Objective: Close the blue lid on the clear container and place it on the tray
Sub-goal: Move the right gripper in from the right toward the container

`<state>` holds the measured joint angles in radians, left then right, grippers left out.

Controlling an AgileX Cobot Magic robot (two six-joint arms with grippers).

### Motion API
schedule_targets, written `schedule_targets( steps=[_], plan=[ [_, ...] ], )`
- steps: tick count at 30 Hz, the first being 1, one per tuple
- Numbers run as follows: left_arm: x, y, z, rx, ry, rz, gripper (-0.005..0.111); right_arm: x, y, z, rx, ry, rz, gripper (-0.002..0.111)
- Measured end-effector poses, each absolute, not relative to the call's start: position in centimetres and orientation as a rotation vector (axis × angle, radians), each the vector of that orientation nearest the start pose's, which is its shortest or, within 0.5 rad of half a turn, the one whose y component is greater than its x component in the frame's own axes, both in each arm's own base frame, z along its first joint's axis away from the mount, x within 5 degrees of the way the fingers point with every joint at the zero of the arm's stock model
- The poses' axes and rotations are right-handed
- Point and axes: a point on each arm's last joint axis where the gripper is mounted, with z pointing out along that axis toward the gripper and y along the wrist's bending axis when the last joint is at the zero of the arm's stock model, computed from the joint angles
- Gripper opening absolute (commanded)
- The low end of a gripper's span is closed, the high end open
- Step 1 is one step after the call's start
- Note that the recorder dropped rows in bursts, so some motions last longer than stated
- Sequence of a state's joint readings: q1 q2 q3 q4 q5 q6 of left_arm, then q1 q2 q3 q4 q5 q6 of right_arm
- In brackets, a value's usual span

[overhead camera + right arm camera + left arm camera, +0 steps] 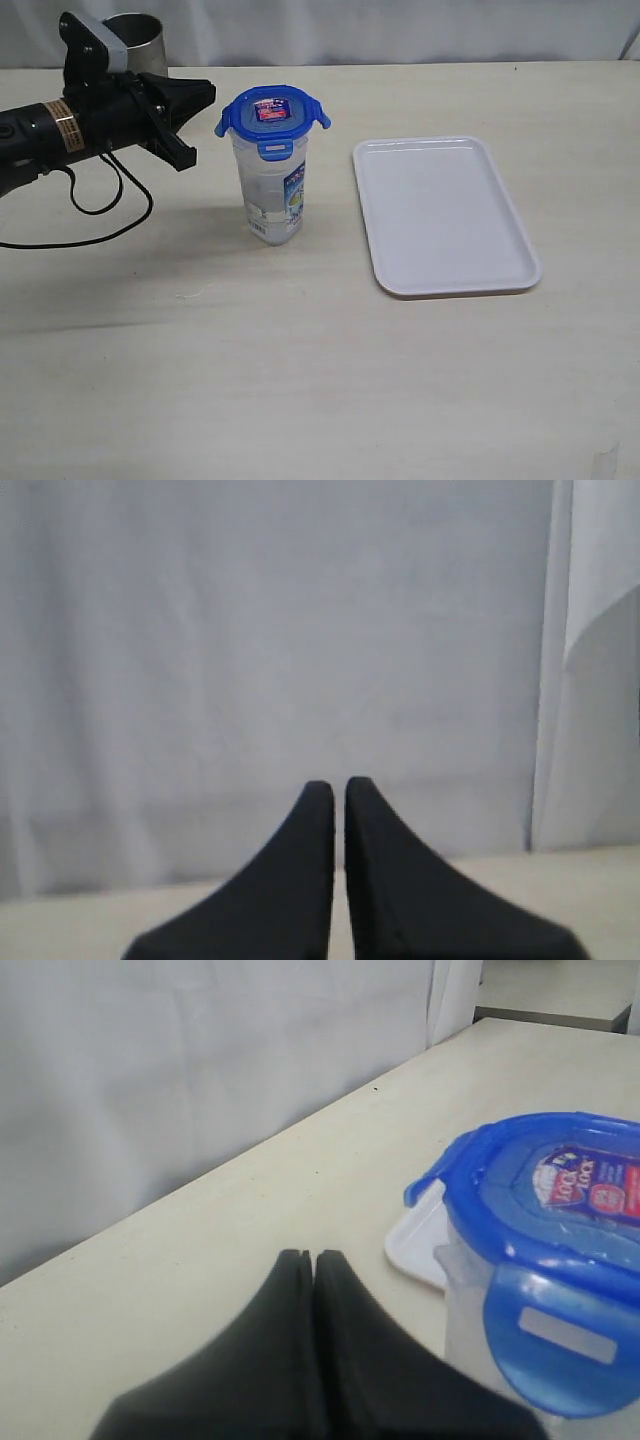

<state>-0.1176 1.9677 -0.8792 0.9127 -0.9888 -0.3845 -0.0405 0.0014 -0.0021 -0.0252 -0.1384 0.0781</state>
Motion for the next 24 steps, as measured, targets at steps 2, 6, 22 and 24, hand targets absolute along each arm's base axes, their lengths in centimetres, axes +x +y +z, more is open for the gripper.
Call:
schedule_targets(
  steps=[2, 6, 22, 24],
  plan=[
    [35.5, -10.2, 15.2, 0.797, 1.610, -0.571, 0.000, 5.1, -0.2, 23.6, 0.108, 1.234, 0.077, 0.004],
    [35.5, -10.2, 15.1, 0.798, 1.615, -0.567, 0.000, 4.2, -0.5, 25.5, 0.217, 0.983, 0.243, 0.004],
    [35.5, -10.2, 15.1, 0.792, 1.619, -0.567, 0.000, 3.1, 0.0, 26.9, 0.192, 0.783, 0.415, 0.004],
    [35.5, -10.2, 15.1, 0.792, 1.619, -0.567, 0.000, 3.1, 0.5, 26.9, 0.122, 0.802, 0.376, 0.004]
  ],
)
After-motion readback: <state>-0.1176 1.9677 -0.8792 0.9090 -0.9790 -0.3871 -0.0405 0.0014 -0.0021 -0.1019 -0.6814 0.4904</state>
